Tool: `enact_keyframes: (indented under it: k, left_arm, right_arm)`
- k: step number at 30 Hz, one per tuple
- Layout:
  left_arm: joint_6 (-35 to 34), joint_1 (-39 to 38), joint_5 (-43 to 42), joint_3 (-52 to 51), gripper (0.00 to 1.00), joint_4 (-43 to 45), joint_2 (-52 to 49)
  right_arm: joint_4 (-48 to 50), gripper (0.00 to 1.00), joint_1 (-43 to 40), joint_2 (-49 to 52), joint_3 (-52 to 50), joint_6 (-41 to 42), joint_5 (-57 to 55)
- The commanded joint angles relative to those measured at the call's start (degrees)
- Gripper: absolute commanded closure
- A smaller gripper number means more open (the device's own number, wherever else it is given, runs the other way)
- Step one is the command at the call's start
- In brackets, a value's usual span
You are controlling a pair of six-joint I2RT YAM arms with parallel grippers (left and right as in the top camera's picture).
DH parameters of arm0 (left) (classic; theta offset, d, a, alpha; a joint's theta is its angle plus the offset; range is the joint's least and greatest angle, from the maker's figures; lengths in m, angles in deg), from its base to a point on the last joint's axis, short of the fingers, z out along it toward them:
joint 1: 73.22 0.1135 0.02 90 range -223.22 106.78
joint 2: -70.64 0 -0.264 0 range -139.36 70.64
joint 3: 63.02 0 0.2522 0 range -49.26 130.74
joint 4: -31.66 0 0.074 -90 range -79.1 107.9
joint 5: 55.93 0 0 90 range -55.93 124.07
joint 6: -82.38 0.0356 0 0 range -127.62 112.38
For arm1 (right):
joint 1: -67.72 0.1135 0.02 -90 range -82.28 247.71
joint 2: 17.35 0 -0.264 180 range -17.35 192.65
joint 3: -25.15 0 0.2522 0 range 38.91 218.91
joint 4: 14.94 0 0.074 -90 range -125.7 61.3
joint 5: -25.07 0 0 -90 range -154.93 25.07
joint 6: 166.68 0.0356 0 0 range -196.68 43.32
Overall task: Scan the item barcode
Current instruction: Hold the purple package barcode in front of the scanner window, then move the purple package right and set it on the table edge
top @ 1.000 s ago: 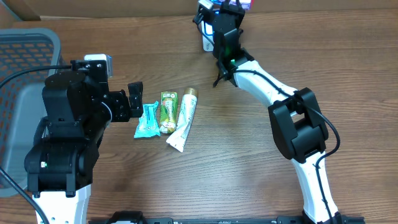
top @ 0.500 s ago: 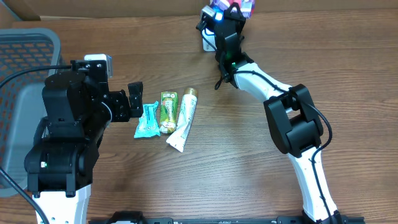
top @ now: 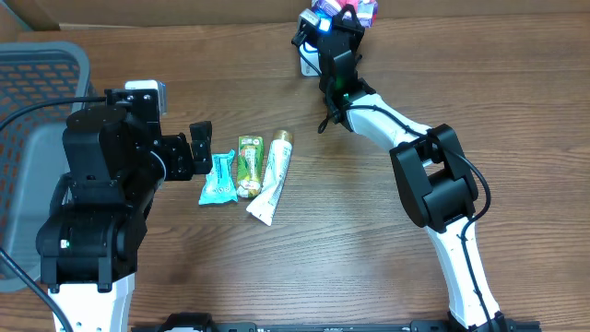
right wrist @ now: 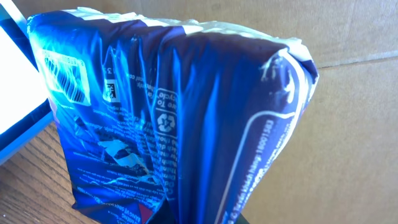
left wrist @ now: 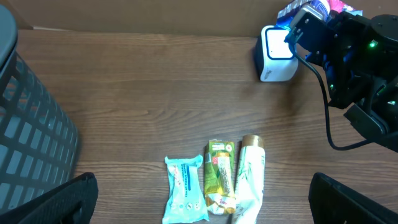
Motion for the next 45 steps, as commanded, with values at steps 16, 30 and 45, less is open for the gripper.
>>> enact_keyframes:
  k: [16,30,45]
  left_arm:
    - [0.5,0.0,0.2,0.9,0.0,0.0,0.3]
    - [0.5,0.0,0.2,0.9,0.0,0.0,0.3]
    - [0.5,0.0,0.2,0.9,0.0,0.0,0.3]
  right_arm:
    - [-12.5,0.96,3.3,-13.7,1.3,18.0,-6.6]
    - [-75.5,0.96,-8.0,-44.3,1.3,85.3,57.8]
    - [-94.2,0.96,-36.8,-41.0,-7.5,116.2,50.4]
